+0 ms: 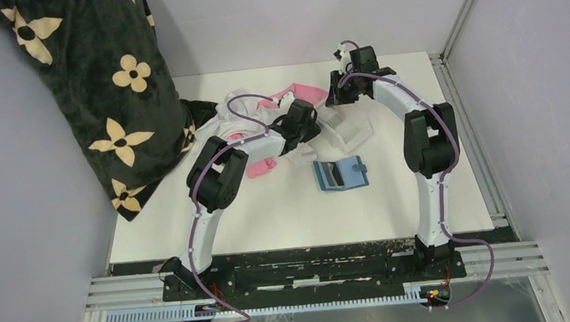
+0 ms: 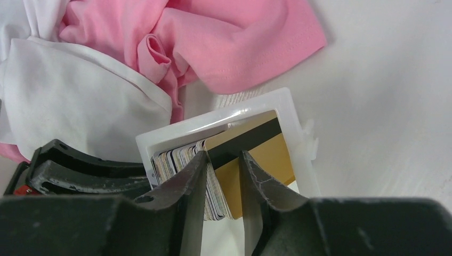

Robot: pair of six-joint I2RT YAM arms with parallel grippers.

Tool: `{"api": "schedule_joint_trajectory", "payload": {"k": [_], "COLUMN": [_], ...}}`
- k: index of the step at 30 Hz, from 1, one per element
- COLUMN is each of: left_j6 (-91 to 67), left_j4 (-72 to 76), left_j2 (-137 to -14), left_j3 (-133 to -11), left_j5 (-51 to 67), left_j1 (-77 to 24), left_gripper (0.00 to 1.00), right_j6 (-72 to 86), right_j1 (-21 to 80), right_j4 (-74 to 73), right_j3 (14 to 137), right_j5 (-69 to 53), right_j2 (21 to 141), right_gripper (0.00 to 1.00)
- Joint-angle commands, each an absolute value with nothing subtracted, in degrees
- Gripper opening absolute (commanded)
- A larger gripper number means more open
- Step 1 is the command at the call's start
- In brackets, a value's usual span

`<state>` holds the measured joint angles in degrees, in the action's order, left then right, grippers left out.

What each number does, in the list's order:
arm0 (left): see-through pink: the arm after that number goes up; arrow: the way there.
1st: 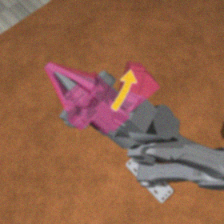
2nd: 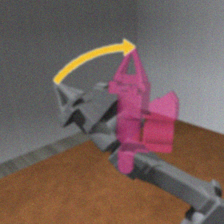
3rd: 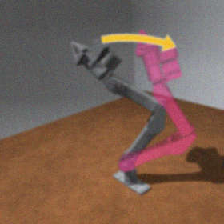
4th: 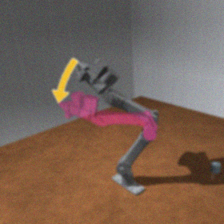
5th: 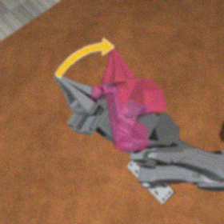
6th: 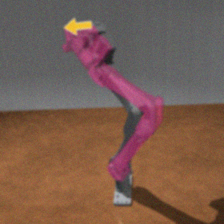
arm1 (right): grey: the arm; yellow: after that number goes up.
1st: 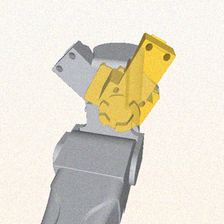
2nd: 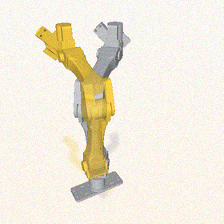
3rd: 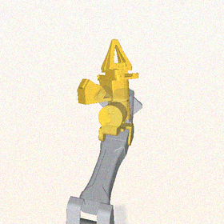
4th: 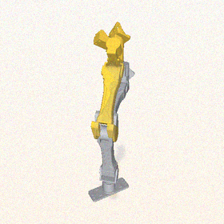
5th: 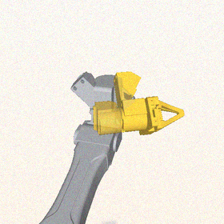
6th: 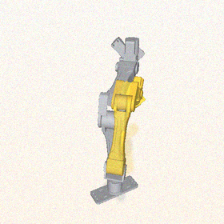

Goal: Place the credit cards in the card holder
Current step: Pick up the credit card from the storage box.

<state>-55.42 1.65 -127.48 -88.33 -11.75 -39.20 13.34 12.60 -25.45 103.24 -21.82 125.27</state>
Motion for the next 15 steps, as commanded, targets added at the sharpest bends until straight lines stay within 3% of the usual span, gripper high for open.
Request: {"api": "schedule_joint_trajectory", "payload": {"k": [1,15], "left_j6": [-54.27,-53.14], "left_j4": [3.99,3.08], "left_j2": [-127.53,-126.44], "left_j3": [-92.38,-92.2], "left_j5": [-13.09,-13.36], "left_j1": [-37.77,-37.35], "left_gripper": [0.31,0.31], "right_j6": [14.4,15.53], "right_j1": [14.56,15.12], "right_j4": [-30.48,-28.76], "right_j3": [100.69,97.8], "right_j5": [-20.88,-15.36], "right_j2": [122.83,117.53], "right_gripper": [0.31,0.11]}}
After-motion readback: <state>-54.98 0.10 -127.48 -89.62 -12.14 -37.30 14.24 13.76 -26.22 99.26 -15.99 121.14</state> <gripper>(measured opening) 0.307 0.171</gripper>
